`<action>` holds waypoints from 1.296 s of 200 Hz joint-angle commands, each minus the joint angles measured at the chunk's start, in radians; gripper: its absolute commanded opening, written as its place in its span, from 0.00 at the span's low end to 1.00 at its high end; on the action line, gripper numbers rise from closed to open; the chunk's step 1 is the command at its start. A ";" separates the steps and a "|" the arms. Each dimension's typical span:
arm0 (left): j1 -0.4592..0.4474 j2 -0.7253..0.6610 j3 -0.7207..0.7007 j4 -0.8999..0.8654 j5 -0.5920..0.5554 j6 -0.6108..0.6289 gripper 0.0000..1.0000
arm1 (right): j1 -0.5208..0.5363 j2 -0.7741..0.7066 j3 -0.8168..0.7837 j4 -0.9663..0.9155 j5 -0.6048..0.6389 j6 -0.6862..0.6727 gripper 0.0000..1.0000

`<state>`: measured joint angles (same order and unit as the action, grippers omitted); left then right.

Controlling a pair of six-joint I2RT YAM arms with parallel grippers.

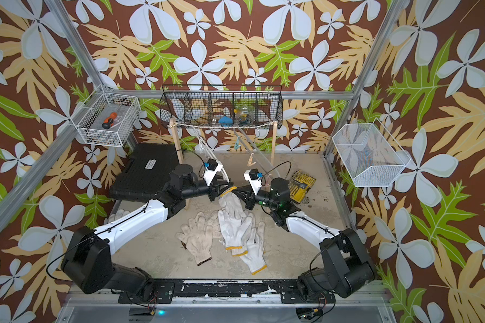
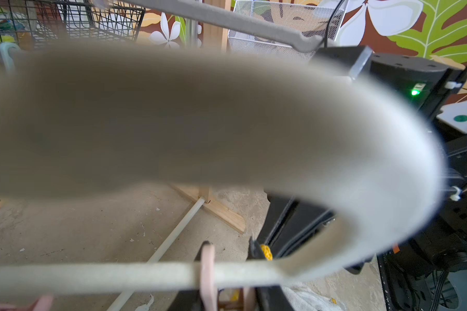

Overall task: Clip the gloves onto a hanger to dry
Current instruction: Clamp the glove onto the hanger.

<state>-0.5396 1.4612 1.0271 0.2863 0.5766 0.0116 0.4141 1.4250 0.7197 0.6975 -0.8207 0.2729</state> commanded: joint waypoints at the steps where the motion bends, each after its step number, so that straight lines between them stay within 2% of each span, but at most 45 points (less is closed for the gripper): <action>1: 0.003 -0.001 -0.003 0.033 0.011 -0.023 0.23 | 0.001 0.004 -0.004 0.101 -0.022 0.041 0.00; 69: 0.009 -0.003 -0.010 0.047 0.038 -0.067 0.30 | 0.002 0.002 -0.016 0.125 -0.013 0.051 0.00; 104: 0.011 -0.003 -0.015 0.037 0.048 -0.070 0.43 | 0.002 0.002 -0.014 0.125 -0.015 0.051 0.00; 147: 0.018 -0.002 -0.010 0.037 0.048 -0.071 0.49 | 0.002 0.002 -0.012 0.112 -0.018 0.040 0.00; 180: 0.026 -0.013 -0.009 0.031 0.043 -0.074 0.57 | 0.002 0.006 0.003 0.026 -0.002 -0.028 0.00; 197: 0.028 -0.022 -0.013 0.021 0.041 -0.072 0.60 | 0.000 0.012 0.011 -0.027 0.011 -0.073 0.06; 219: 0.033 -0.037 -0.019 0.003 0.027 -0.064 0.64 | 0.001 0.016 0.017 -0.053 0.015 -0.099 0.21; 259: 0.043 -0.074 -0.029 -0.030 0.013 -0.054 0.67 | 0.002 0.014 0.029 -0.089 0.018 -0.132 0.39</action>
<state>-0.5018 1.4055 1.0019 0.2745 0.5995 -0.0669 0.4133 1.4437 0.7380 0.6334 -0.8078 0.1879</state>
